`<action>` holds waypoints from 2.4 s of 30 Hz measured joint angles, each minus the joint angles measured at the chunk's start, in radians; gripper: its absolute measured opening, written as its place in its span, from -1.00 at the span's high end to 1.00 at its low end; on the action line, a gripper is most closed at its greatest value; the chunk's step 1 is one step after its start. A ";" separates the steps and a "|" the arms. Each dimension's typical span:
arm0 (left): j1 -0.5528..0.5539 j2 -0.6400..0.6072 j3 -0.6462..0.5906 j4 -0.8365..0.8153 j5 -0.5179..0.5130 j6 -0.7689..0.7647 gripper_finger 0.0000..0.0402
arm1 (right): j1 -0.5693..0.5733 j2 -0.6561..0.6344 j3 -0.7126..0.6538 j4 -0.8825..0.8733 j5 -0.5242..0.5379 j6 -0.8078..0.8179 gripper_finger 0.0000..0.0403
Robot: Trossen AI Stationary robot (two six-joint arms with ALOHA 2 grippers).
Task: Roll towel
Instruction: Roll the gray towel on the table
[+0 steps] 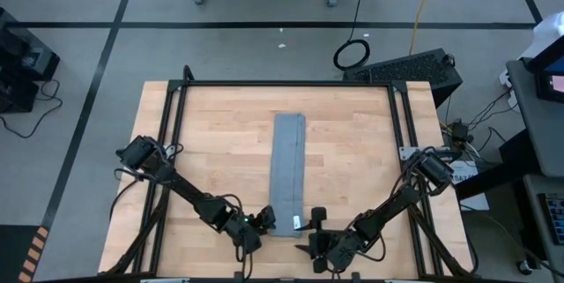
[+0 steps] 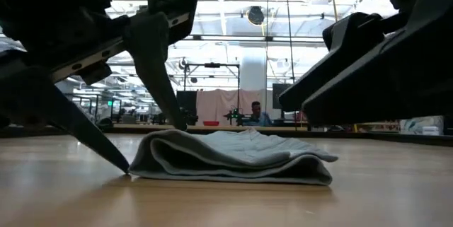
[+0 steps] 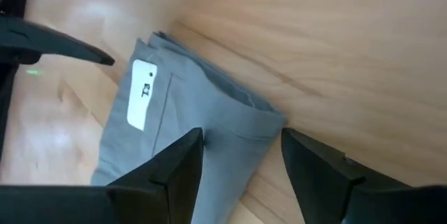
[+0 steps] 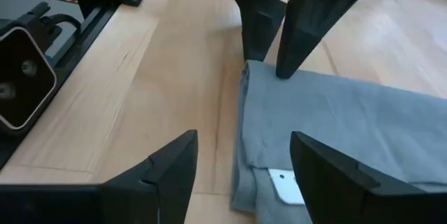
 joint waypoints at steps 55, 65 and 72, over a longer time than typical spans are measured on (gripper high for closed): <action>0.063 0.023 0.000 0.059 0.041 -0.192 0.95 | -0.036 0.016 0.002 -0.260 0.037 0.077 0.25; 0.067 0.023 0.000 0.054 -0.025 -0.268 0.95 | -0.044 0.018 -0.001 -0.215 0.026 0.120 0.96; 0.068 0.022 0.001 0.050 -0.062 -0.325 0.88 | -0.063 -0.044 -0.003 -0.218 -0.017 0.188 0.98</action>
